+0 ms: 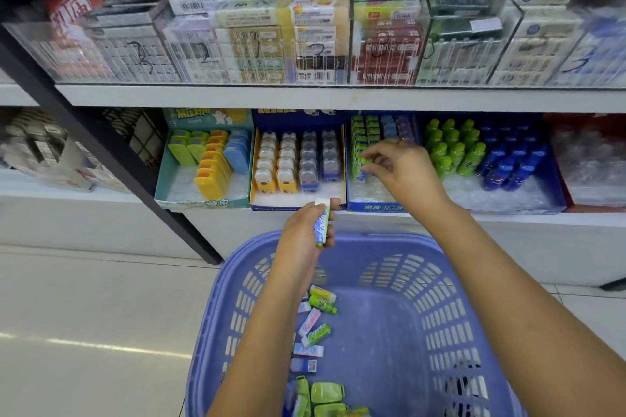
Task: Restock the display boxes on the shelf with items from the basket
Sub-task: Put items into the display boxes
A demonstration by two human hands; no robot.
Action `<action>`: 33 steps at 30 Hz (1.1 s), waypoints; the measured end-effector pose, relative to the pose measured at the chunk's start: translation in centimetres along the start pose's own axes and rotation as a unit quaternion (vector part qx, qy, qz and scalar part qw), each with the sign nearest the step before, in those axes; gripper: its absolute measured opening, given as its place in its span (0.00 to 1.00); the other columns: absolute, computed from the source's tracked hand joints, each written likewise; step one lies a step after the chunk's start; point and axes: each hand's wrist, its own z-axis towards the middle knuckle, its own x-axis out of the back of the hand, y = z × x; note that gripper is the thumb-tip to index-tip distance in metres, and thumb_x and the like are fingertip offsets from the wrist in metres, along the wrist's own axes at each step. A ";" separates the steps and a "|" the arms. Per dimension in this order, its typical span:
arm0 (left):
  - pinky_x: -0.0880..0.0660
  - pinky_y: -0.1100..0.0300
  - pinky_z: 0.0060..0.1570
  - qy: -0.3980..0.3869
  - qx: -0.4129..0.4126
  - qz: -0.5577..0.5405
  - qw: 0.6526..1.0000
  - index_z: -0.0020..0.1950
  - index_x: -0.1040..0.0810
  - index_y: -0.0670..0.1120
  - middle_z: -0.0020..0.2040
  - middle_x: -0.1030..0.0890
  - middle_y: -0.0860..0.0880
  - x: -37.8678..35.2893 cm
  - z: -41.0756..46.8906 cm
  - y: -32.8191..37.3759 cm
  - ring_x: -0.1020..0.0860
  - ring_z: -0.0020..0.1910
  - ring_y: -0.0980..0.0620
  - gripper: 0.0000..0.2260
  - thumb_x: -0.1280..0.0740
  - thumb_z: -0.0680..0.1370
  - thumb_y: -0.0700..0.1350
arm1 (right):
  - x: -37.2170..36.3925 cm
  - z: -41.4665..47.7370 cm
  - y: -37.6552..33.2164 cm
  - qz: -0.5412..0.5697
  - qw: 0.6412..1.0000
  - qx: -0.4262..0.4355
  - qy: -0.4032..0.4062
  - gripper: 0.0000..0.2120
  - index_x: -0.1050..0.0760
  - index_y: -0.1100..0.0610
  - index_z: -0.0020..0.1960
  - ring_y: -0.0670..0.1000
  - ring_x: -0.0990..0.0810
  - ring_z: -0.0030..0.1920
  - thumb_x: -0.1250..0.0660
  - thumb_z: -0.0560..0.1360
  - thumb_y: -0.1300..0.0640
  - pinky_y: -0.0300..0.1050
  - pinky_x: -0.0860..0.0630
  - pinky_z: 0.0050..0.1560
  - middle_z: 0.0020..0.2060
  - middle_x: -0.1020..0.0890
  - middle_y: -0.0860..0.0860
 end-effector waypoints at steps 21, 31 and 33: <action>0.20 0.62 0.50 0.011 -0.116 -0.109 0.987 0.54 0.22 0.39 0.47 0.17 0.44 0.4 -0.7 -0.6 0.17 0.47 0.51 0.08 0.32 0.76 0.38 | -0.4 -2.8 -2.3 0.262 0.942 -0.202 -0.064 0.12 0.22 0.52 0.50 0.48 0.18 0.35 0.26 0.69 0.51 0.39 0.21 0.39 0.45 0.19 0.50; 0.32 0.68 0.64 -0.064 -0.305 0.284 0.907 0.68 0.29 0.47 0.64 0.25 0.52 -2.3 -0.9 -2.3 0.27 0.62 0.62 0.16 0.37 0.80 0.41 | 2.1 -3.1 -1.5 0.289 0.931 -0.180 0.131 0.08 0.24 0.60 0.51 0.45 0.21 0.38 0.30 0.73 0.62 0.38 0.23 0.45 0.40 0.19 0.50; 0.44 0.71 0.68 -0.086 -0.354 0.441 0.820 0.73 0.35 0.45 0.72 0.33 0.51 -2.6 -0.6 -3.2 0.37 0.71 0.58 0.21 0.38 0.80 0.42 | 2.8 -2.6 -0.7 0.208 0.955 -0.140 0.160 0.09 0.25 0.56 0.49 0.44 0.22 0.38 0.28 0.71 0.61 0.32 0.24 0.43 0.39 0.20 0.46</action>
